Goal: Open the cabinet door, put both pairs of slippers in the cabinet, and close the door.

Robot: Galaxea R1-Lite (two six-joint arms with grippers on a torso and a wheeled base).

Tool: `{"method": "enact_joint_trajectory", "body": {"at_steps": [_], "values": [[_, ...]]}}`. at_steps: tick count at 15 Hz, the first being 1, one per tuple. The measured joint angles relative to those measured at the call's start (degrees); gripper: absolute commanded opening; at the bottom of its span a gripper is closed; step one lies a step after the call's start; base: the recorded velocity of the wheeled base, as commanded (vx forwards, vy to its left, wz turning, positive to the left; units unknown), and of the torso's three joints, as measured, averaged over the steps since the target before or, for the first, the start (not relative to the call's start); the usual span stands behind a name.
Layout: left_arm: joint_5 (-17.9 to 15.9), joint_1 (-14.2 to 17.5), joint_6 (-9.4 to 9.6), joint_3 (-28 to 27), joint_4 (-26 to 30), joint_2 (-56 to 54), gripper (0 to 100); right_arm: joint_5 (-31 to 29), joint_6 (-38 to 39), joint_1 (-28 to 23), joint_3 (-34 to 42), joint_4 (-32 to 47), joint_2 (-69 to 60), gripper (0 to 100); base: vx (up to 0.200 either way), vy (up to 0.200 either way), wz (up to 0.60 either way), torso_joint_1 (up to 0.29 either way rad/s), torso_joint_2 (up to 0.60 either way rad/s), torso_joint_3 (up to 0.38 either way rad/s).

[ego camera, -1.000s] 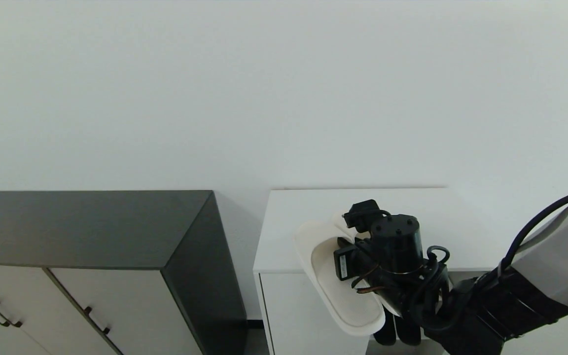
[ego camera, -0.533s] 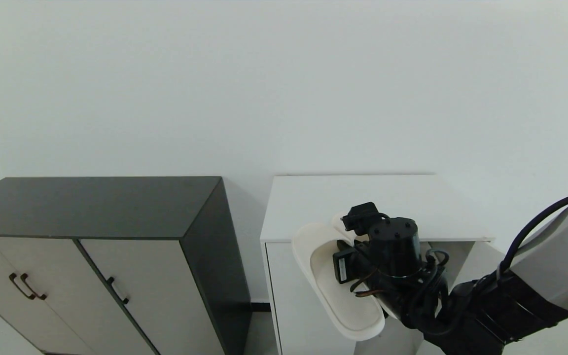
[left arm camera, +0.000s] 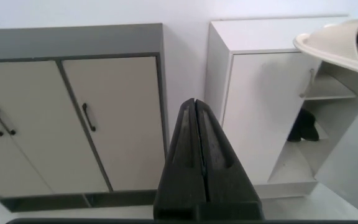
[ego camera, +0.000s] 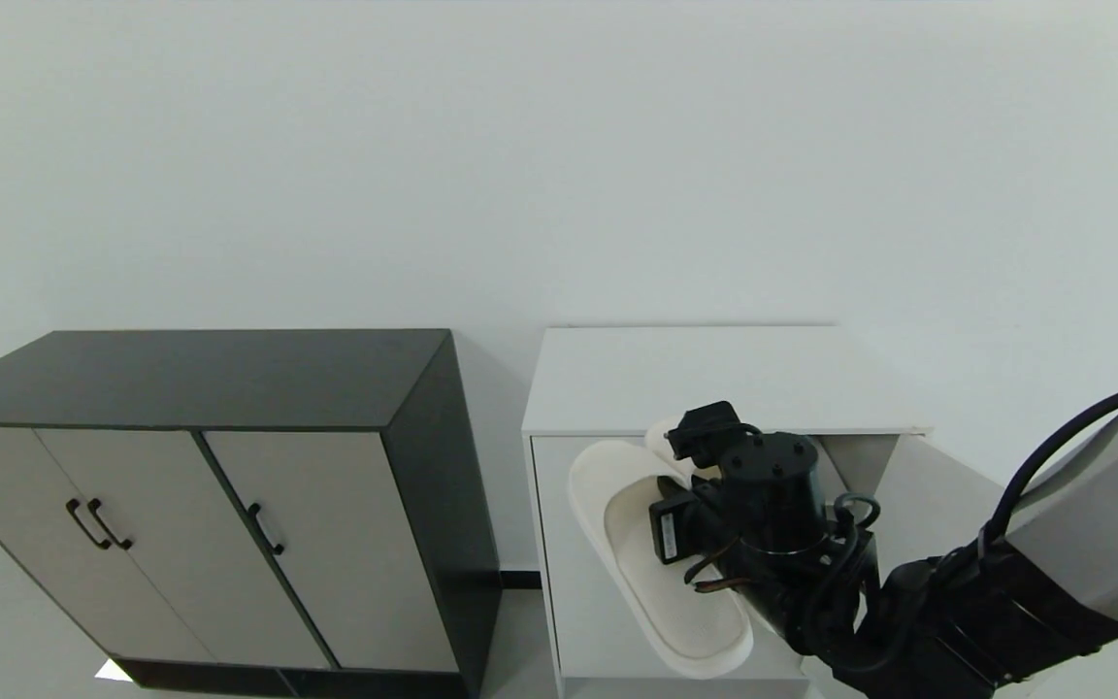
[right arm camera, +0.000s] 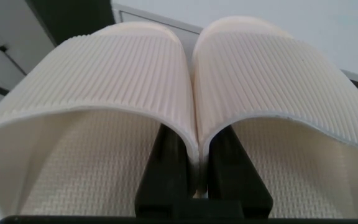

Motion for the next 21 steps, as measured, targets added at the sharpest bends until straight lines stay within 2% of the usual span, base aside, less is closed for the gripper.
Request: {"method": "enact_joint_trajectory", "body": {"at_steps": [8, 21], "values": [[0.00, -0.02, 0.07, 0.00, 0.00, 0.00, 0, -0.09, 0.02, -0.16, -0.09, 0.09, 0.12, 0, 0.000, 0.000, 0.00, 0.000, 0.00, 0.000], [0.00, -0.02, 0.11, 0.00, 0.00, 0.00, 0, -1.29, -0.06, 0.55, 0.00, -1.07, 0.80, 0, 0.000, -0.200, 0.00, 0.003, 0.00, 0.003]]}}
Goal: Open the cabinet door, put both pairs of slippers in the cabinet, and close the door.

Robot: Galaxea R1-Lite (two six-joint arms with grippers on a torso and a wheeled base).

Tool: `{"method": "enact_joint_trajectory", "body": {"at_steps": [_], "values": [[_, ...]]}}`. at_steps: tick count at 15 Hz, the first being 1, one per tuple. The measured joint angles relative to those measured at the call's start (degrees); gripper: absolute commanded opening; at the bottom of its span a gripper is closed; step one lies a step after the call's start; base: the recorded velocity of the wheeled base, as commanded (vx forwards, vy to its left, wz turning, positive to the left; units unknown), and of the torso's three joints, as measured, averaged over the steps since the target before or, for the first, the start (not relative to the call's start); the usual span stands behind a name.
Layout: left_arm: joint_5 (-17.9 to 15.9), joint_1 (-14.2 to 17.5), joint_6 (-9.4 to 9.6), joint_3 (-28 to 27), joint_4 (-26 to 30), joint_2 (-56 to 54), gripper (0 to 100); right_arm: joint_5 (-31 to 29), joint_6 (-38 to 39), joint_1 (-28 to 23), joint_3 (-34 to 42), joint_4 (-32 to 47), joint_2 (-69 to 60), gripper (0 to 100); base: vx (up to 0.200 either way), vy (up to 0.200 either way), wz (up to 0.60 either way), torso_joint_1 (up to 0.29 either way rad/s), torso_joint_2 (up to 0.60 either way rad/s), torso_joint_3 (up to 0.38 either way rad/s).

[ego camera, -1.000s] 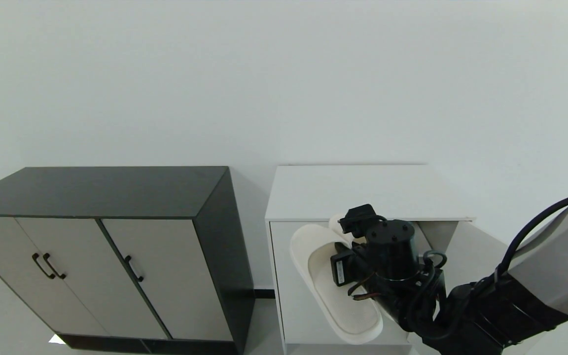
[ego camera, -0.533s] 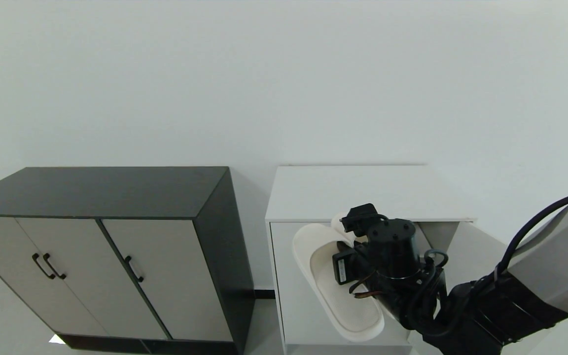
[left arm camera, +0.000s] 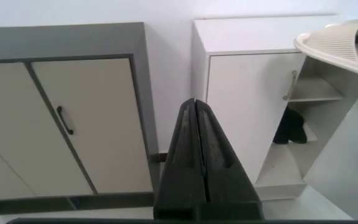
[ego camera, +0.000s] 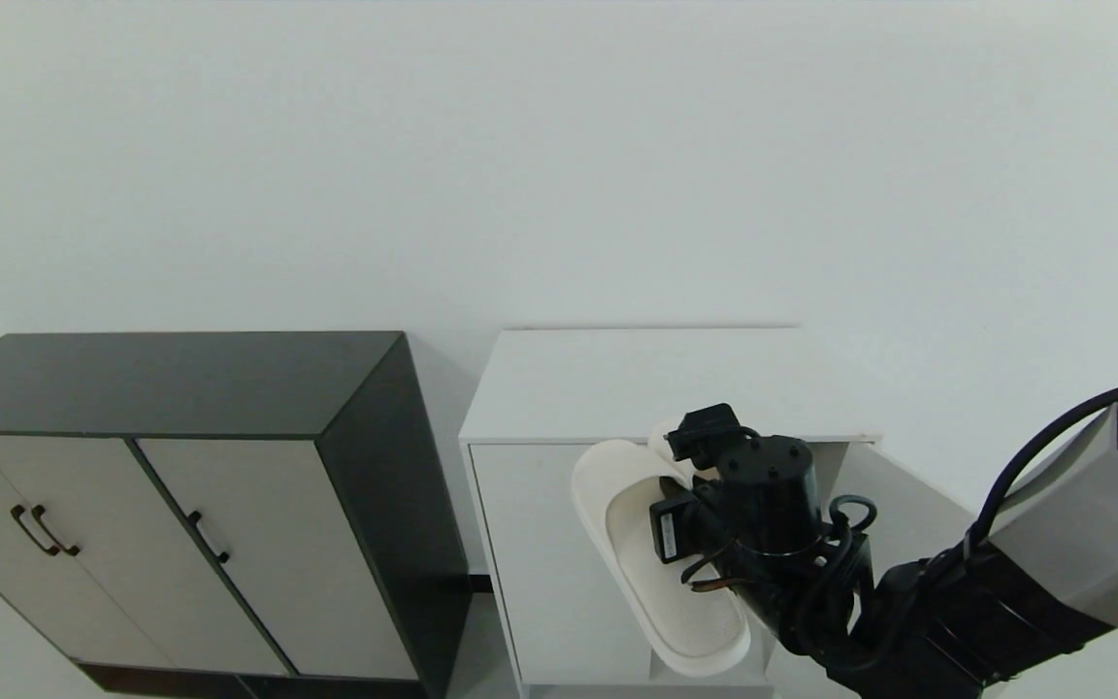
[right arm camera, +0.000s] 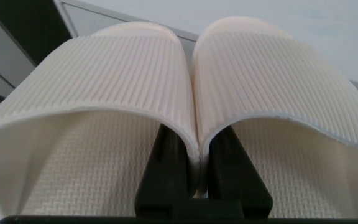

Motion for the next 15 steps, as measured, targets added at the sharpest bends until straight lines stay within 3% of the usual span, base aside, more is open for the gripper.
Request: {"method": "enact_joint_trajectory", "body": {"at_steps": [2, 15], "values": [[0.00, 0.00, -0.06, 0.00, 0.00, 0.00, 0, 0.01, 0.00, 0.41, 0.11, -0.10, 0.00, 0, 0.000, -0.200, 0.00, 0.000, 0.00, 0.007], [0.11, -0.02, -0.28, 0.00, 0.00, 0.00, 0, -0.76, -1.56, 0.88, 0.85, -3.06, 0.57, 0, 0.000, 0.000, 0.00, 0.000, 0.00, 0.000]]}}
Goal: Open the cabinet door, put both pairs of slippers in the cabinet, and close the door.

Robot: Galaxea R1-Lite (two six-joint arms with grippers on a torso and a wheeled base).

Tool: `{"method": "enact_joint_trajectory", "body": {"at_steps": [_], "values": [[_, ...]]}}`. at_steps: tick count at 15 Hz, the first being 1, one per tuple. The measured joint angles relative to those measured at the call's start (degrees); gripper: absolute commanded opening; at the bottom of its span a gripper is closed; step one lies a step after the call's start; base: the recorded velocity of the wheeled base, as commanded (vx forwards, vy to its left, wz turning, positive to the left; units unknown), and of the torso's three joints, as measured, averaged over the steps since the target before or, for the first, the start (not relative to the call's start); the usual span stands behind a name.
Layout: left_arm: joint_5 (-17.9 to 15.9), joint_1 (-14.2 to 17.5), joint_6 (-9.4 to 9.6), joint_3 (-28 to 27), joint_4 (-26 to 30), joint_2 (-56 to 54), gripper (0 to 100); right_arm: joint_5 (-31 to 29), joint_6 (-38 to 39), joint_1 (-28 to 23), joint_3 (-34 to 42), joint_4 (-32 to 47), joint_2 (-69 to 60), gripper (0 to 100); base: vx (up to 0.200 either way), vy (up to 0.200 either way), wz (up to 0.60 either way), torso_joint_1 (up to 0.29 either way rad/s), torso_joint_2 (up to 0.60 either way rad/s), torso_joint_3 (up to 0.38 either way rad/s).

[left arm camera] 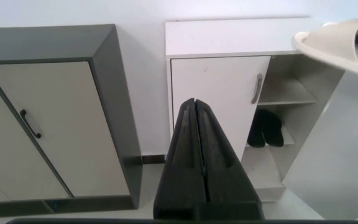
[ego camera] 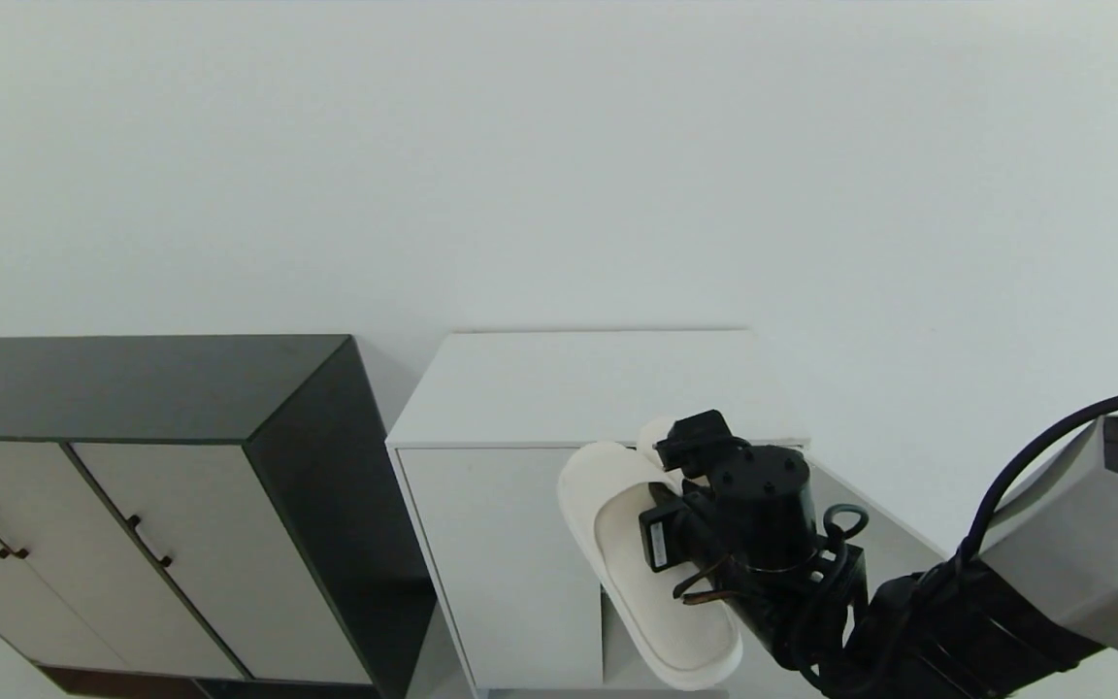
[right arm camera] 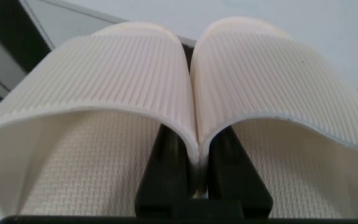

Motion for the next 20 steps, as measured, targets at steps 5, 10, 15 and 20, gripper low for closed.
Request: {"method": "enact_joint_trajectory", "body": {"at_steps": [5, 10, 15, 20], "values": [[0.00, 0.00, 0.02, 0.00, 0.00, 0.00, 0, -2.08, -0.57, 0.00, 1.38, -3.75, 0.34, 0, 0.000, 0.000, 0.00, 0.000, 0.00, 0.000], [0.00, 0.02, 0.02, 0.00, -0.02, 0.00, 0, -2.28, -0.40, -0.35, 3.34, -5.28, 0.15, 0, 0.000, 0.000, 0.00, 0.000, 0.00, 0.000], [-0.01, 0.02, 0.02, 0.00, 0.00, 0.00, 0, -4.13, -0.35, -1.37, 6.86, -9.96, 0.74, 0, 0.000, 0.000, 0.00, -0.046, 0.09, 0.052], [0.00, 0.02, 0.02, 0.00, 0.00, 0.00, 0, -4.19, -0.46, -2.17, 7.83, -11.01, 1.19, 0, 0.000, 0.000, 0.00, -0.147, 0.34, 0.184]]}}
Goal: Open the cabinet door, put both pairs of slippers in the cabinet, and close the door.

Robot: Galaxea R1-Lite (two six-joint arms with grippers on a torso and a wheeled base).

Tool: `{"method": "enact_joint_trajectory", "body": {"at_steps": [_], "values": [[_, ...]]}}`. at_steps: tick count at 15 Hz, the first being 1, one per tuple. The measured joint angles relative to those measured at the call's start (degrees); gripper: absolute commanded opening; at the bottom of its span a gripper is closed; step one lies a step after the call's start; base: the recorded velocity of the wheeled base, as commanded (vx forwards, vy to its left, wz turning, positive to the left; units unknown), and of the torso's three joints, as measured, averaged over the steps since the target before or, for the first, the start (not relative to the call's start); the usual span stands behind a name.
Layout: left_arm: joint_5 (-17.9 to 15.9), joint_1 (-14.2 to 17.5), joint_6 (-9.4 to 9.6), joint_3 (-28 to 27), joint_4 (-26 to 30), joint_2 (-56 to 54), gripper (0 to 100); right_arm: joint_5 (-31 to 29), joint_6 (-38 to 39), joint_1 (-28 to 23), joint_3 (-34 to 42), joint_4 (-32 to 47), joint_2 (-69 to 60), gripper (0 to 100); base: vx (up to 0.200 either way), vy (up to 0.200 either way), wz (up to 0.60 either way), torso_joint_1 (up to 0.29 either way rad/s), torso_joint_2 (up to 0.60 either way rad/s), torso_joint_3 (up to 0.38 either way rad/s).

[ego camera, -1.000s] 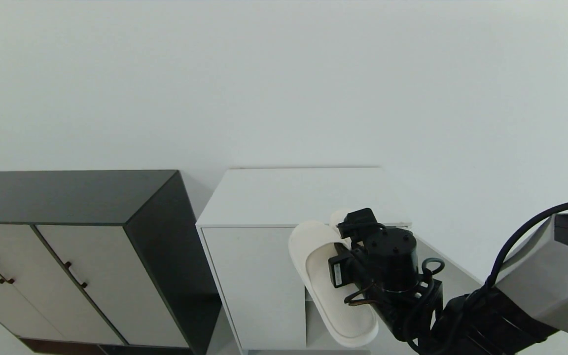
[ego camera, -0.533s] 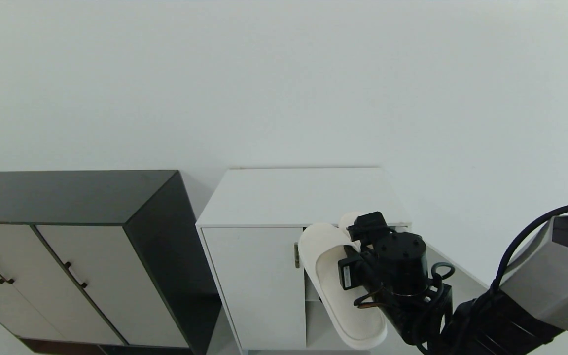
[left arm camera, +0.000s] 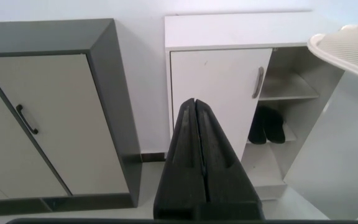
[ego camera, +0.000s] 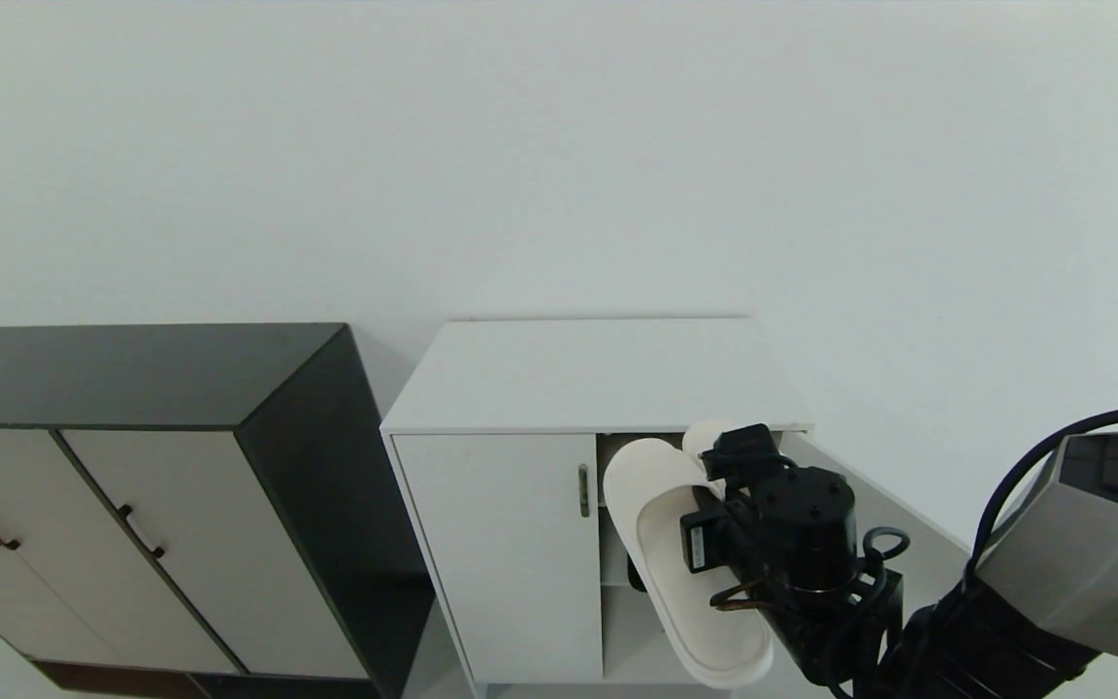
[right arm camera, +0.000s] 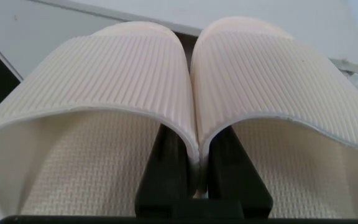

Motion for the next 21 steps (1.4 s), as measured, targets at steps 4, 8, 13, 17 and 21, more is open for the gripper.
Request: {"method": "enact_joint_trajectory", "body": {"at_steps": [4, 8, 13, 17, 21], "values": [[-0.01, 0.02, -0.02, 0.00, 0.00, 0.00, 0, 0.00, -0.09, 0.02, 0.11, 0.00, 0.07, 0, 0.000, 0.000, 0.00, -0.167, 0.36, 0.201], [0.00, 0.00, -0.02, 0.00, -0.02, 0.00, 0, 0.02, -0.16, 0.06, 0.20, -0.18, 0.07, 0, 0.000, 0.000, 0.00, -0.168, 0.39, 0.220], [-0.01, 0.00, 0.00, 0.00, -0.02, 0.00, 0, 0.02, -0.18, 0.17, 0.59, -0.44, 0.07, 0, 0.000, 0.000, 0.00, -0.225, 0.53, 0.301], [-0.01, 0.00, 0.00, 0.00, -0.02, 0.00, 0, 0.02, -0.11, 0.39, 0.56, -0.43, 0.13, 0, 0.000, 0.000, 0.00, -0.214, 0.54, 0.320], [0.00, -0.02, 0.00, 0.00, 0.00, 0.00, 0, 0.06, -0.13, 0.00, 0.61, -0.33, 0.22, 0, 0.000, 0.000, 0.00, -0.199, 0.51, 0.316]]}}
